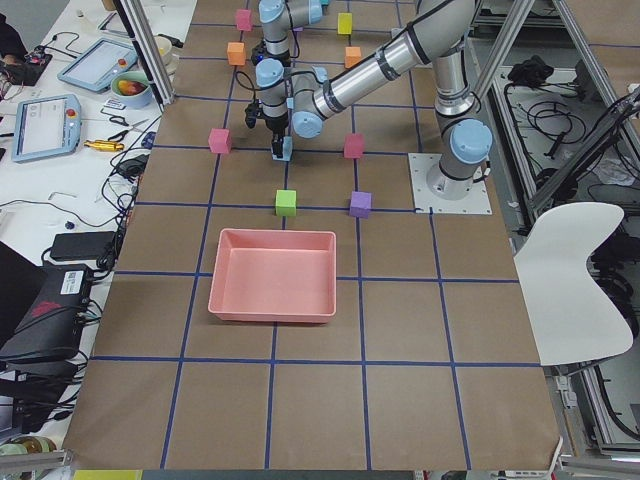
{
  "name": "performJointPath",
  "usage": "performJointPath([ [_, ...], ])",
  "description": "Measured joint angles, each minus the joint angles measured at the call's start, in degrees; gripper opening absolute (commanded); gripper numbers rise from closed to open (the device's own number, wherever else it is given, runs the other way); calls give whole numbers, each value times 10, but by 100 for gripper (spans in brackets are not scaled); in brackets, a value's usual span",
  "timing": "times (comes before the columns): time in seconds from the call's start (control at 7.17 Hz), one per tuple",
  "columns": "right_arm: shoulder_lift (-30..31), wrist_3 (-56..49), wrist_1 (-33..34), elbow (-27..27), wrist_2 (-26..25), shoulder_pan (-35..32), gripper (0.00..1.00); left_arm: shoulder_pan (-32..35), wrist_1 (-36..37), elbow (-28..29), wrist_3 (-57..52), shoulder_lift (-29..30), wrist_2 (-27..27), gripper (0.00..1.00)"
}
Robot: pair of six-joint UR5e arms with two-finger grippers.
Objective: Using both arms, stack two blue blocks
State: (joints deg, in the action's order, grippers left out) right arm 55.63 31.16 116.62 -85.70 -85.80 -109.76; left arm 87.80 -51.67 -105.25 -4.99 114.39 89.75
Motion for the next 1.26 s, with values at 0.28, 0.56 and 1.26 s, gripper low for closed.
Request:
performJointPath([
  [0.28, 3, -1, -6, 0, -3, 0, 100, 0, 11, 2, -1, -5, -3, 100],
  [0.56, 23, -5, -14, 4, -3, 6, 100, 4, 7, 4, -2, -16, -11, 100],
  [1.26, 159, -153, -174, 35, -5, 136, 100, 5, 5, -9, -3, -10, -12, 0],
])
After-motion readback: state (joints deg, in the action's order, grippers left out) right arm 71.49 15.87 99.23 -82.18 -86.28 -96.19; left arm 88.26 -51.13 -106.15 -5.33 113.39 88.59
